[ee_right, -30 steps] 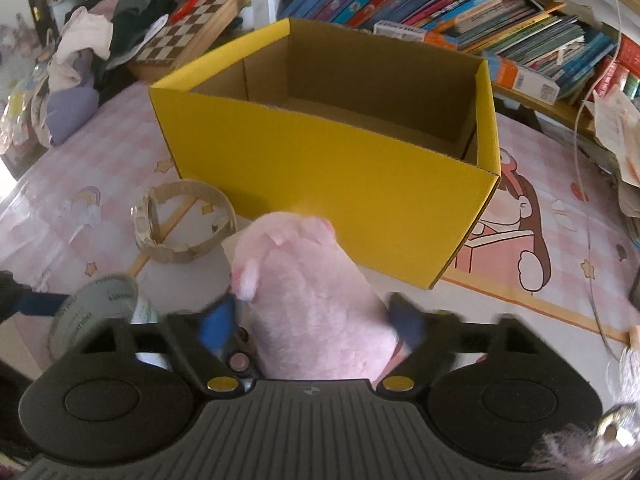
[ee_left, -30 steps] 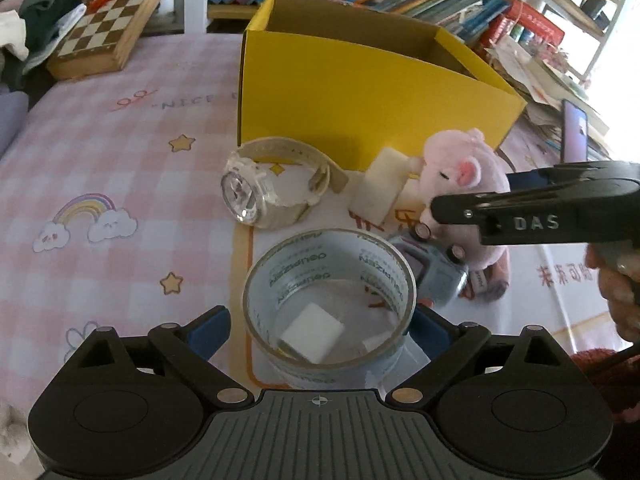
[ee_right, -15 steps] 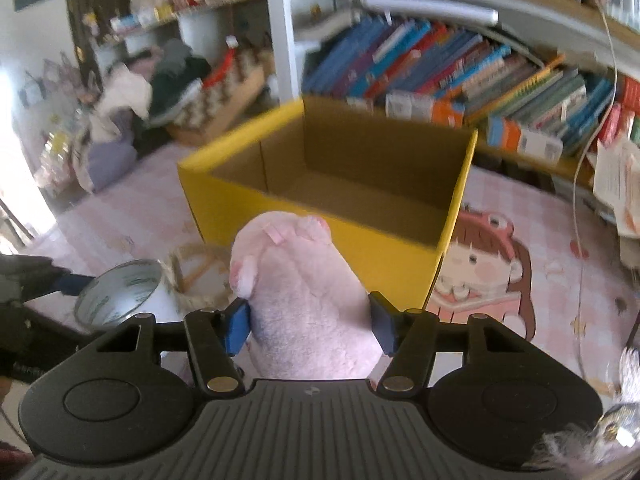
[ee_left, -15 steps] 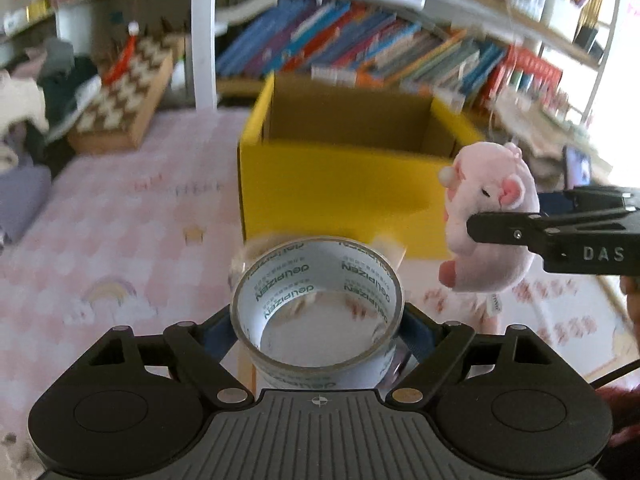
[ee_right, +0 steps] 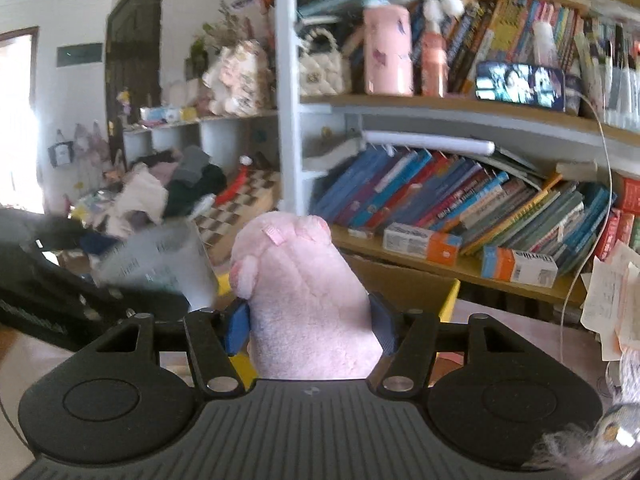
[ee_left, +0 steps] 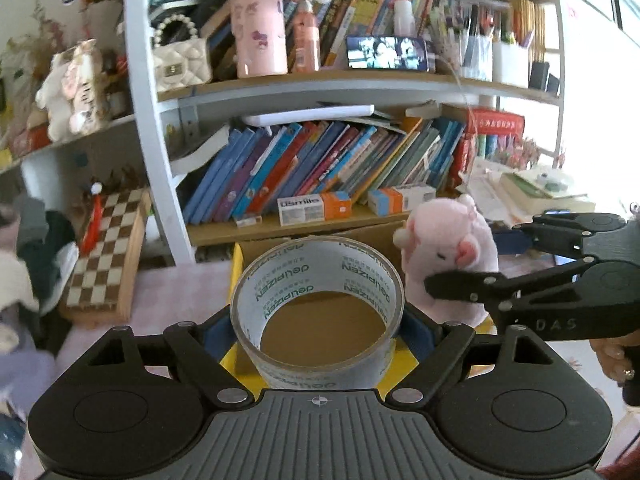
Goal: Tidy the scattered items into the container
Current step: 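Grasp the clear tape roll with the left tool while the right tool grasps the pink pig plush, then carry the tape roll and pig over the yellow box and open both tools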
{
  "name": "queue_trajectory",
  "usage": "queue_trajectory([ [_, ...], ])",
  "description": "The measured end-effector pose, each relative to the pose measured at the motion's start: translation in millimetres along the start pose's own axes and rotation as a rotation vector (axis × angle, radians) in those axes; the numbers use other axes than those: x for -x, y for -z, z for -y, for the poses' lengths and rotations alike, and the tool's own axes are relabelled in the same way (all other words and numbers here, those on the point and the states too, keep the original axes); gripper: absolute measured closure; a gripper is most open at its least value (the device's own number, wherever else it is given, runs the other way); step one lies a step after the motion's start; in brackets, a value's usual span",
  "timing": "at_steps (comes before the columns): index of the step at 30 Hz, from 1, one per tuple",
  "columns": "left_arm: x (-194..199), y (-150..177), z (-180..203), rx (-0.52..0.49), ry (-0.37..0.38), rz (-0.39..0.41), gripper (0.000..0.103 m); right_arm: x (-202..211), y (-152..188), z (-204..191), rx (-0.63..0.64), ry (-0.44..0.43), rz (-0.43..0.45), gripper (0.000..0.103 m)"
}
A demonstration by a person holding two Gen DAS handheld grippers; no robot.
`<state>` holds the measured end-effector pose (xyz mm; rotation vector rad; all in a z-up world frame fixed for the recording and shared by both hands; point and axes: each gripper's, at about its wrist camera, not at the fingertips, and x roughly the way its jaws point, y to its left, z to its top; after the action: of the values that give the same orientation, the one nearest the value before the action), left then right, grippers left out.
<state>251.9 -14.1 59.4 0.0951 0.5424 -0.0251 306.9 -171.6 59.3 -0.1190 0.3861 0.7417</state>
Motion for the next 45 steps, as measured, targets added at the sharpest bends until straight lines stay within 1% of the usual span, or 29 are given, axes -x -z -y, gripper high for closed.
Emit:
queue_trajectory([
  [3,-30.2,-9.3,-6.5,-0.026,0.003,-0.052,0.017,-24.6,-1.6,9.9,0.05,0.001,-0.036,0.044],
  [7,-77.2,-14.5,-5.6,-0.09,-0.014,-0.142,0.017,-69.1,-5.5,18.3,0.17,-0.006,-0.146,0.044],
  [10,-102.5,-10.4,2.0,-0.157,-0.027,-0.188,0.017,-102.8,-5.0,24.4,0.25,0.008,-0.224,0.044],
  [13,-123.6,-8.3,7.1,-0.209,-0.034,-0.24,0.017,-125.5,-1.6,28.2,0.319,0.022,-0.285,0.044],
  [20,-151.1,-4.7,8.8,-0.273,-0.062,-0.31,0.017,-155.8,6.8,33.5,0.44,0.009,-0.382,0.044],
  [26,-172.3,-1.6,9.4,-0.324,-0.087,-0.363,0.017,-167.6,8.3,32.0,0.468,-0.005,-0.435,0.044],
  [30,-174.3,1.3,11.4,-0.361,-0.081,-0.371,0.017,-172.6,10.2,25.6,0.51,0.007,-0.478,0.043],
  [33,-177.0,1.7,10.6,-0.371,-0.093,-0.376,0.016,-172.8,11.0,23.2,0.521,0.02,-0.481,0.041],
  [34,-177.0,1.7,10.0,-0.37,-0.101,-0.381,0.016,-171.8,11.2,22.1,0.527,0.026,-0.475,0.033],
  [35,-177.0,1.8,9.5,-0.371,-0.107,-0.385,0.016,-170.6,11.3,20.7,0.538,0.036,-0.462,0.023],
  [36,-176.5,1.8,8.8,-0.375,-0.106,-0.387,0.015,-168.8,10.9,19.4,0.546,0.041,-0.446,0.017],
  [37,-172.3,0.7,8.9,-0.378,-0.106,-0.371,0.015,-166.6,9.9,18.9,0.546,0.039,-0.432,0.011],
  [41,-155.4,-3.7,9.4,-0.392,-0.105,-0.31,0.009,-156.7,4.3,19.6,0.529,0.026,-0.407,0.008],
  [45,-136.9,-13.7,9.6,-0.394,-0.116,-0.233,0.007,-143.0,-5.2,22.1,0.502,0.036,-0.375,0.006],
])
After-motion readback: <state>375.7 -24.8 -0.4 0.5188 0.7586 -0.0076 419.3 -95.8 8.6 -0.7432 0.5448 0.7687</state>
